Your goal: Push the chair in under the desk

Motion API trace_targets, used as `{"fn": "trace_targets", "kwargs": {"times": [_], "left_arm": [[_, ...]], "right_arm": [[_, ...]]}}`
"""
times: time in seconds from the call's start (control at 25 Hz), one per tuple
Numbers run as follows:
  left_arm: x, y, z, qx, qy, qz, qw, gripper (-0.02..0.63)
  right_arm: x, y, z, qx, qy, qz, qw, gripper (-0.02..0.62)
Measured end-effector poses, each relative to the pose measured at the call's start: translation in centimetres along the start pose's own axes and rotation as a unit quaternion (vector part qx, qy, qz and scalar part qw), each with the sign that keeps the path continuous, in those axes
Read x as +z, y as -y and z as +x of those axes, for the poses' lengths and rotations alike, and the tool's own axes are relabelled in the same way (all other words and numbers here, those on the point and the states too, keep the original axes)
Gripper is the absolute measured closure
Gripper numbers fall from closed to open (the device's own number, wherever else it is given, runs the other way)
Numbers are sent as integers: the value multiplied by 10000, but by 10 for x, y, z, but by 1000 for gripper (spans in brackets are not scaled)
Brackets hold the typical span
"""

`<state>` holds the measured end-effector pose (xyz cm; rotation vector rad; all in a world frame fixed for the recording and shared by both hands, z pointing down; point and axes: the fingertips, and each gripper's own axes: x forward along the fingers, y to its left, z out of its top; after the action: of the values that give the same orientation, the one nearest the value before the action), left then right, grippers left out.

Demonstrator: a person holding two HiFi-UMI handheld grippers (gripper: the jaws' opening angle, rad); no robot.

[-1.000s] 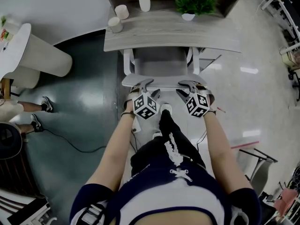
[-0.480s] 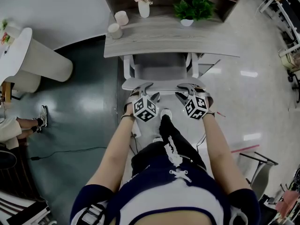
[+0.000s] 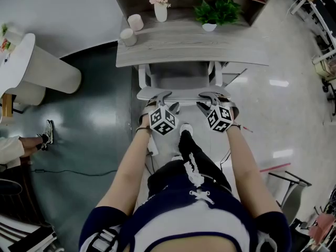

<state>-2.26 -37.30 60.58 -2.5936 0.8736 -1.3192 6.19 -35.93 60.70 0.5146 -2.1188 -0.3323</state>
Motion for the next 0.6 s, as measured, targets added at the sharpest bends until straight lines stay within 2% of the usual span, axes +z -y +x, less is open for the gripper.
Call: {"fn": "trace_targets", "kwargs": {"times": [0.6], "left_arm": [[2, -6, 2, 103, 109, 103, 9998, 387]], "right_arm": [[0, 6, 3, -82, 28, -94, 9999, 486]]}}
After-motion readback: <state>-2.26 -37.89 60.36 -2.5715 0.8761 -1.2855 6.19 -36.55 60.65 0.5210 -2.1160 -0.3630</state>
